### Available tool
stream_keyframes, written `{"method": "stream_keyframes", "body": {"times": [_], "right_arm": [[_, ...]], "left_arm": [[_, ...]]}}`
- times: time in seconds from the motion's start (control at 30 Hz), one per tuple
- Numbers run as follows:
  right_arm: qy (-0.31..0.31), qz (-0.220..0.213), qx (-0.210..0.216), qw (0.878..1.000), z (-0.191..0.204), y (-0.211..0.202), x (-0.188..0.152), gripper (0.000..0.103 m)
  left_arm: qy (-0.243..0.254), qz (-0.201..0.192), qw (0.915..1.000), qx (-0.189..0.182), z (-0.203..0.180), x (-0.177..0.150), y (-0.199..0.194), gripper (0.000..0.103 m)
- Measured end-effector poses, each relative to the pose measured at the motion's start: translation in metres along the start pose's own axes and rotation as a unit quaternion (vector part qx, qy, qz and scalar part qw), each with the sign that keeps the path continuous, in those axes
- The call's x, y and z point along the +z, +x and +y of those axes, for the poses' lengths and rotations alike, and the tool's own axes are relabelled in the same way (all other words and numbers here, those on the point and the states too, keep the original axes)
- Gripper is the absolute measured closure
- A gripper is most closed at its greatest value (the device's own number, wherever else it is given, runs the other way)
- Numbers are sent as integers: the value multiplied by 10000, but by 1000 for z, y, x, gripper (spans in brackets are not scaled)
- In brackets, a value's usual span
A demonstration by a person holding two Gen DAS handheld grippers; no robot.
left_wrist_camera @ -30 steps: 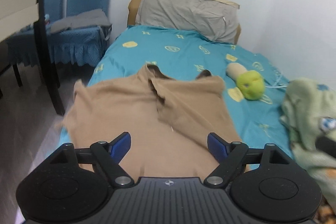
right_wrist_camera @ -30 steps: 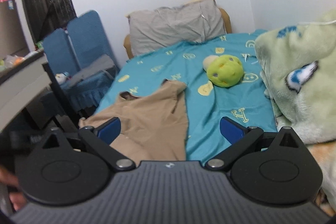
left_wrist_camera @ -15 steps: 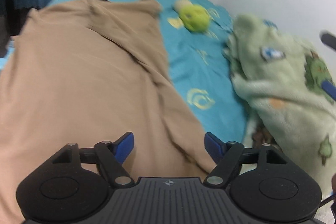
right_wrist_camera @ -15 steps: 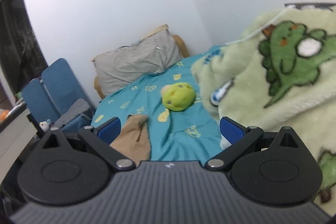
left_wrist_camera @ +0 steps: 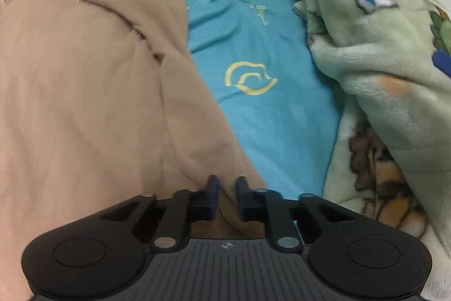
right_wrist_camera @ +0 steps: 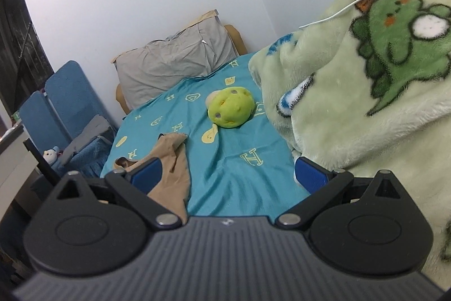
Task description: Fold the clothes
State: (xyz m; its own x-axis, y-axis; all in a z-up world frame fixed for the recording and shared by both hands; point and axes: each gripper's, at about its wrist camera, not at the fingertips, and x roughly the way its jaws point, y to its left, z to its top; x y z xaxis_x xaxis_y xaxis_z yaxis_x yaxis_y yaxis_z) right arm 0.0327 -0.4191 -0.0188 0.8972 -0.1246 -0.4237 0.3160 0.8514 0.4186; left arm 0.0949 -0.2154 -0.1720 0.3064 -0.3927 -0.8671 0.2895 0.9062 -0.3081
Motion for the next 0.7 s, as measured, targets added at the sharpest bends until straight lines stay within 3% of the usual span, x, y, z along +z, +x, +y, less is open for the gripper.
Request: {"method": "stream_keyframes", "body": {"times": [0.2,0.37,0.47,0.63,0.7], "right_arm": [[-5,15,31,10000,3,-1,-1,0],[-62,29,59,10000,10,-3,-2,0],[-140,86,94,9998,16,-2,-5,0],[-332,274,143,9990,30,5,-13,0],[-395,349,140,9985,34,7,-16,0]], "left_arm": [[-636,143,9932,-962,41,10,-29,99],[-1212,193,9805,-1536,101,8,-67,99],[-1415,131,9815,-1285,141,5,-78,99],[-1293,203,9908,-344,177,0,-63,99],[-1250,157,9914,-339,179,-2,-63,97]]}}
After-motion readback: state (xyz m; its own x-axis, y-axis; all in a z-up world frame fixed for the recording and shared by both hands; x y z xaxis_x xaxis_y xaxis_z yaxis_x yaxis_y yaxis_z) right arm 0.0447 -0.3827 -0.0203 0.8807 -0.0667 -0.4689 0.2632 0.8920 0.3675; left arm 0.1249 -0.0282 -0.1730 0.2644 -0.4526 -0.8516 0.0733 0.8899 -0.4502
